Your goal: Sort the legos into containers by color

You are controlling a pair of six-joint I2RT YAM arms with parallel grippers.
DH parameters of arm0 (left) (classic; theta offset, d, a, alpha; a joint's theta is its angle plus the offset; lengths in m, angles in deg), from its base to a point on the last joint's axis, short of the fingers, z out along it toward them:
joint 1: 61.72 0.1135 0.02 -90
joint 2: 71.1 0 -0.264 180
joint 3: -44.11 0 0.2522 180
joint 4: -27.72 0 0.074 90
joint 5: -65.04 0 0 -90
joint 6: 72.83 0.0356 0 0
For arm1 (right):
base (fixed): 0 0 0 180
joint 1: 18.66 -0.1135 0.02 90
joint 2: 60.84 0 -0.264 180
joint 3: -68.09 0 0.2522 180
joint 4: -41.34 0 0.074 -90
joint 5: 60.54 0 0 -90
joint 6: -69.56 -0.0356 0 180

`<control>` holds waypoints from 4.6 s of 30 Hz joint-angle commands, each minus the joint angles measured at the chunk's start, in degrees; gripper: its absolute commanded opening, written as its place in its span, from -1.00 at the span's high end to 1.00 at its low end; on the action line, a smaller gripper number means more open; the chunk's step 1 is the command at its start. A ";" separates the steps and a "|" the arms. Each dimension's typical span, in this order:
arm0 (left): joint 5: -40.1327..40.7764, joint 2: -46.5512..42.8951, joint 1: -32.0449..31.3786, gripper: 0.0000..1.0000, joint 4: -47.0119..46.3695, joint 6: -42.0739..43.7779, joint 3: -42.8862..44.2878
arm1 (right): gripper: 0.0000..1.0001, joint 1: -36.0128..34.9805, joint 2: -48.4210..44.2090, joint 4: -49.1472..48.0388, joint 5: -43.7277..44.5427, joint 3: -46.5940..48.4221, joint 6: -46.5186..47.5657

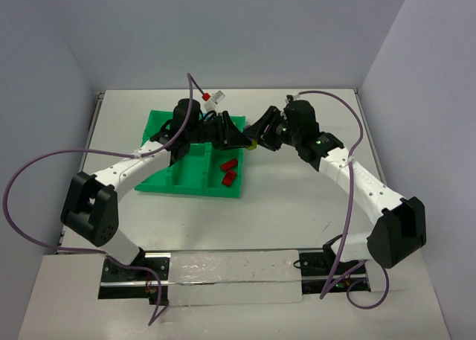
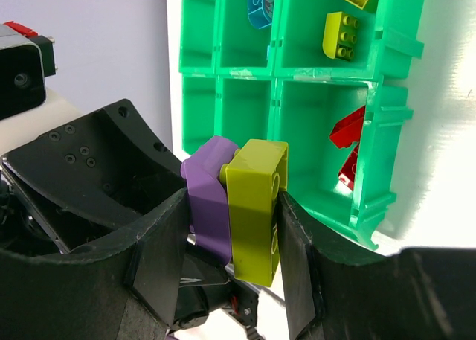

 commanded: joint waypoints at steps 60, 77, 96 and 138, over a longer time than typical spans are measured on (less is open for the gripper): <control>-32.34 -5.49 23.18 1.00 -40.90 -26.33 -6.09 | 1.00 7.01 2.08 -27.85 -41.37 -1.28 5.02; 18.71 -17.08 22.11 1.00 41.39 20.48 -7.25 | 1.00 3.72 18.52 5.62 6.98 22.90 16.55; 32.07 -10.90 16.07 0.17 35.87 15.03 -7.79 | 0.94 1.09 39.14 8.36 9.25 40.37 17.90; 28.11 -17.21 15.70 -0.77 35.08 11.47 10.81 | -0.69 6.13 -21.04 17.65 32.99 -12.40 19.95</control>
